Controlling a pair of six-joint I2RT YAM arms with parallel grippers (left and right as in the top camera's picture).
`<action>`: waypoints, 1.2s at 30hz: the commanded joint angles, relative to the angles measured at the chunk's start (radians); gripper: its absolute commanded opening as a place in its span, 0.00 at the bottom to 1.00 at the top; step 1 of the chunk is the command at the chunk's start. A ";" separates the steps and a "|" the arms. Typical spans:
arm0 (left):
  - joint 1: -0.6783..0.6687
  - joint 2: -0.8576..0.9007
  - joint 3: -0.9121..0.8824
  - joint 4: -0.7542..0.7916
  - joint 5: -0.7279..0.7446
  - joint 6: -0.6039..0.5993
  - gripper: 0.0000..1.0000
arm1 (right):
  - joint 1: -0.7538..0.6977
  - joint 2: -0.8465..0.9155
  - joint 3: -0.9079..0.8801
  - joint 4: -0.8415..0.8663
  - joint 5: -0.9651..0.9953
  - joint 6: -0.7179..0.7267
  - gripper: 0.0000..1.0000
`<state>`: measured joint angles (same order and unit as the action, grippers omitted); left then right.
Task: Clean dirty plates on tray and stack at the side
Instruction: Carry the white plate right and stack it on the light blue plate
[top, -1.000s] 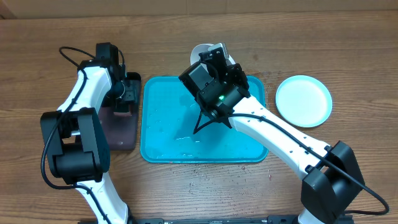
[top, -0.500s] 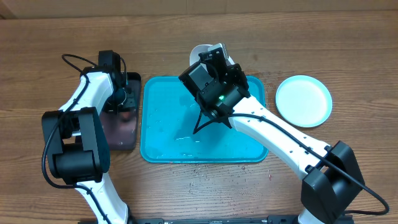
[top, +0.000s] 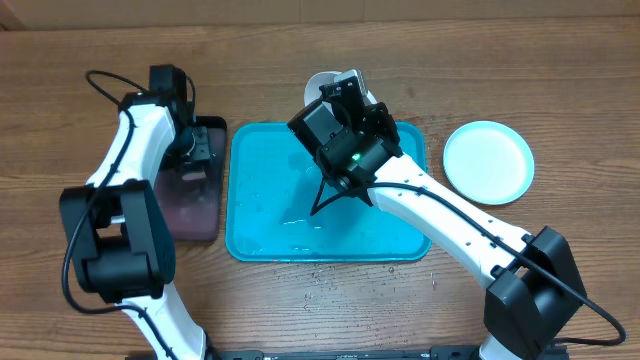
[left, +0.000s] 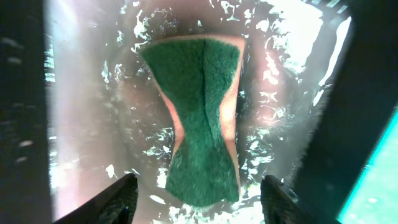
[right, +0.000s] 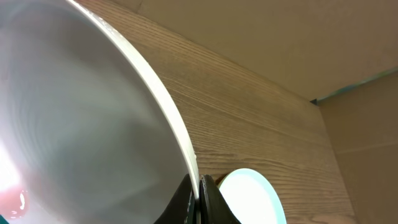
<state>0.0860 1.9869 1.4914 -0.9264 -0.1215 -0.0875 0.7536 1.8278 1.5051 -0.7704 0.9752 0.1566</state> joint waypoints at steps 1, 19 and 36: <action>0.005 -0.076 0.028 -0.011 0.005 -0.035 0.65 | -0.003 -0.046 0.028 0.006 0.007 0.030 0.04; 0.005 -0.151 0.028 -0.040 0.228 -0.051 0.63 | -0.333 -0.099 0.028 -0.080 -0.544 0.399 0.04; 0.005 -0.151 0.028 -0.056 0.227 -0.051 0.65 | -1.041 -0.118 -0.088 -0.274 -1.154 0.397 0.04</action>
<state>0.0860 1.8641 1.4990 -0.9806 0.0875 -0.1261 -0.2249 1.7416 1.4643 -1.0332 -0.0811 0.5461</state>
